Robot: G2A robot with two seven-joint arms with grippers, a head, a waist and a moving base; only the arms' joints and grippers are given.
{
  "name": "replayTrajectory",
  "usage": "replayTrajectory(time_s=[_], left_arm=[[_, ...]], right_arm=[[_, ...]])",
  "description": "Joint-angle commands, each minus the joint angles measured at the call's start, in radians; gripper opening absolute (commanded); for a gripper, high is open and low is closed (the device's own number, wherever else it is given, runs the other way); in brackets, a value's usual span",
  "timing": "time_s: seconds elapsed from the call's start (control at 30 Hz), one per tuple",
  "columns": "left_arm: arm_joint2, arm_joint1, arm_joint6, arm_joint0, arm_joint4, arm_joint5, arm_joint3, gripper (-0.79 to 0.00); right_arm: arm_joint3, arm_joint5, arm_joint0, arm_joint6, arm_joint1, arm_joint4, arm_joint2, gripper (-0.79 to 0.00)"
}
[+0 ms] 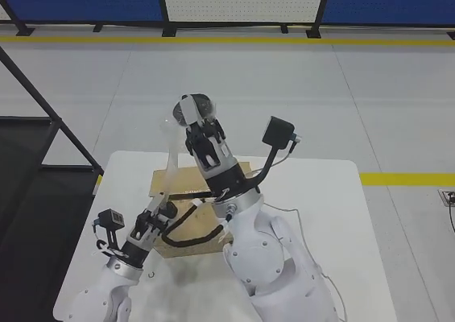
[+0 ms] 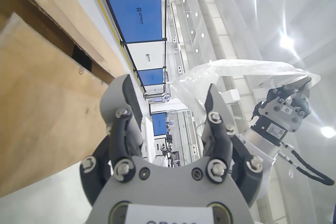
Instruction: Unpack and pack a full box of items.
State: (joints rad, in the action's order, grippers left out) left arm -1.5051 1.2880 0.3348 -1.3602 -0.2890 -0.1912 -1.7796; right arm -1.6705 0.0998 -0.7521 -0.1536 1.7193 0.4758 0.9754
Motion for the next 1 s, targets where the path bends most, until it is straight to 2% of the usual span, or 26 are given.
replayTrajectory(time_s=[0.0,0.07,0.27,0.6,0.97], left_arm=[[0.0,0.0,-0.003,0.003,-0.001,0.001,0.002,-0.591],[-0.004,-0.001,-0.004,0.005,-0.004,0.002,0.004,-0.785],[-0.033,-0.006,0.019,0.006,-0.018,0.017,-0.004,-0.785],[-0.163,-0.029,0.064,0.017,0.072,0.058,0.013,-0.785],[-0.267,-0.067,0.276,0.045,0.214,0.1,0.035,-0.785]], right_arm=[[0.0,0.001,-0.003,0.002,0.001,0.0,0.005,-0.785],[-0.003,0.004,-0.007,0.004,0.001,0.0,0.013,-0.785],[-0.02,0.0,-0.033,0.017,0.0,0.003,0.039,-0.785],[-0.092,-0.124,-0.171,0.122,-0.02,0.028,0.134,-0.785],[-0.153,-0.307,-0.323,0.279,-0.045,-0.01,0.252,-0.785]])
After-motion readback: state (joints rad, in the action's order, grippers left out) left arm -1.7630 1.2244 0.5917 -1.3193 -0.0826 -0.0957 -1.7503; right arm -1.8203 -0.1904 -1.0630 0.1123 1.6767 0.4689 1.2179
